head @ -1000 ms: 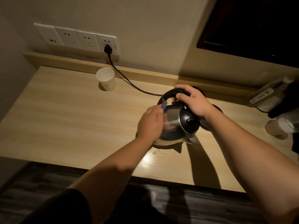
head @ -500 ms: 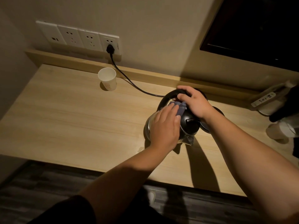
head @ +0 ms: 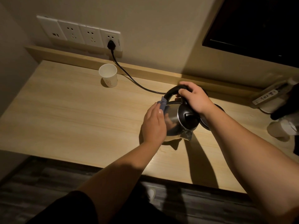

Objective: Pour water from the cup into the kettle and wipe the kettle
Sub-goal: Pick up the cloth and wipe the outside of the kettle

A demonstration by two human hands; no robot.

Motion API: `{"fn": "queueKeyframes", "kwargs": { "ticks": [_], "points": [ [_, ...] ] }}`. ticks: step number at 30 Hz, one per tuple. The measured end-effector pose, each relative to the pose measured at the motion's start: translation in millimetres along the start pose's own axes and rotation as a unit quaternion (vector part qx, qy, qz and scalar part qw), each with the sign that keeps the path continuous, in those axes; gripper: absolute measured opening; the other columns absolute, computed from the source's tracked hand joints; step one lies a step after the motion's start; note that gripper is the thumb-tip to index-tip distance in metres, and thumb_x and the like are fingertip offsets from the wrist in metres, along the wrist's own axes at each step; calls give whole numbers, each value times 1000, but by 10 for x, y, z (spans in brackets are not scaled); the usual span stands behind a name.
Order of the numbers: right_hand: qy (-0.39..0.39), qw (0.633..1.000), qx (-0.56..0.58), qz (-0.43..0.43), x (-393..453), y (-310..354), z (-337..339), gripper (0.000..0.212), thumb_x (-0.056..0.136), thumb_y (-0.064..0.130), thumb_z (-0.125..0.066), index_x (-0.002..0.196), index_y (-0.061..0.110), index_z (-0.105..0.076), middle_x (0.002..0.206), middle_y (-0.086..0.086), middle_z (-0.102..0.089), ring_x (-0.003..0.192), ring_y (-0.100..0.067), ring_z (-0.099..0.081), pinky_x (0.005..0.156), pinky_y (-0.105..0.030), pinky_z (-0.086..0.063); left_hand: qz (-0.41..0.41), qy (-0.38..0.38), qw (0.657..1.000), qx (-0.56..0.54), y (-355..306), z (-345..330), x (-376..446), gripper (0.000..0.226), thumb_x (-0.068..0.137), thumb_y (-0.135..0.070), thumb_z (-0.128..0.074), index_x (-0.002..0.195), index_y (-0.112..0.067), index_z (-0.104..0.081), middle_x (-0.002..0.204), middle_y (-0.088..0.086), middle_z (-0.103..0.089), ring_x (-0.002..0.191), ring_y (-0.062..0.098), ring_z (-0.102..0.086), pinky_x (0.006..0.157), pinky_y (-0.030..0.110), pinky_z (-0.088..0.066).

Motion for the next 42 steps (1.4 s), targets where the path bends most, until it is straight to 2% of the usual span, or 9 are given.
{"fn": "queueKeyframes", "kwargs": {
  "ticks": [4, 9, 15, 21, 24, 28, 35, 38, 42],
  "points": [
    [-14, 1000, 0, 3, 37, 62, -77, 41, 98, 24, -56, 138, 24, -51, 122, -6, -60, 93, -10, -60, 67, -20, -46, -105, -4, 993, 47, -368, -75, -202, 46, 104, -33, -25, 146, -23, -40, 151, -7, -40, 140, 8, -28, 115, 25, -18],
    [-13, 1000, -3, 2, 42, 36, -98, 42, 98, 26, -57, 139, 25, -50, 123, -5, -59, 97, -12, -61, 71, -23, -48, -150, -15, 985, 82, -376, -59, -233, 51, 102, -37, -19, 146, -19, -40, 152, -3, -40, 143, 10, -24, 114, 18, -7],
    [-25, 999, 25, -34, 90, -18, -40, 42, 96, 27, -58, 138, 25, -51, 118, -10, -66, 97, -23, -67, 69, -26, -51, 19, -14, 999, -24, 184, -32, -103, 46, 102, -39, -22, 147, -35, -33, 152, -13, -34, 137, 6, -31, 111, 38, -35],
    [-37, 998, 24, -47, 153, -7, -49, 41, 96, 28, -57, 136, 25, -52, 120, -10, -63, 97, -26, -65, 67, -28, -52, 73, -24, 996, -46, 249, -6, -31, 45, 104, -39, -23, 148, -32, -32, 153, -11, -34, 138, 13, -35, 110, 35, -35],
    [-44, 998, 22, -50, 164, -13, -65, 42, 95, 29, -57, 136, 25, -52, 121, -10, -62, 100, -29, -65, 75, -34, -55, 35, -24, 998, -47, 60, -42, -111, 47, 103, -44, -21, 148, -37, -28, 155, -14, -28, 142, 8, -26, 112, 36, -33],
    [-70, 995, 38, -59, 187, -9, -80, 38, 96, 27, -57, 134, 23, -55, 118, -10, -63, 98, -27, -64, 71, -31, -52, -86, 1, 996, 15, -300, -132, -264, 51, 103, -40, -16, 152, -25, -26, 160, -10, -19, 145, 0, -3, 119, 29, -13],
    [-83, 992, 47, -84, 218, -14, -96, 31, 96, 25, -56, 127, 23, -57, 113, -10, -63, 96, -27, -63, 67, -31, -50, -166, -10, 983, 79, -200, -144, -194, 58, 102, -43, -8, 151, -18, -27, 159, 0, -25, 146, 4, -2, 119, 28, -6],
    [-89, 990, 51, -101, 234, -5, -96, 36, 94, 26, -57, 130, 24, -55, 114, -11, -63, 96, -30, -63, 68, -32, -51, -114, -9, 992, 49, -2, -124, -149, 57, 102, -46, -10, 151, -24, -24, 159, -5, -22, 146, 3, -6, 119, 33, -15],
    [-87, 989, 42, -111, 240, 23, -131, 36, 95, 25, -56, 131, 24, -54, 112, -9, -62, 95, -29, -63, 70, -33, -52, 49, -16, 997, -58, 375, -85, -64, 52, 97, -49, -15, 148, -42, -20, 156, -15, -25, 142, 8, -25, 112, 44, -35]
  ]
}}
Point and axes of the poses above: each hand's wrist, its own x-axis towards the middle knuckle, its own z-axis out of the back of the hand, y = z × x, the point moved 3 cm from there along x, towards the middle knuckle
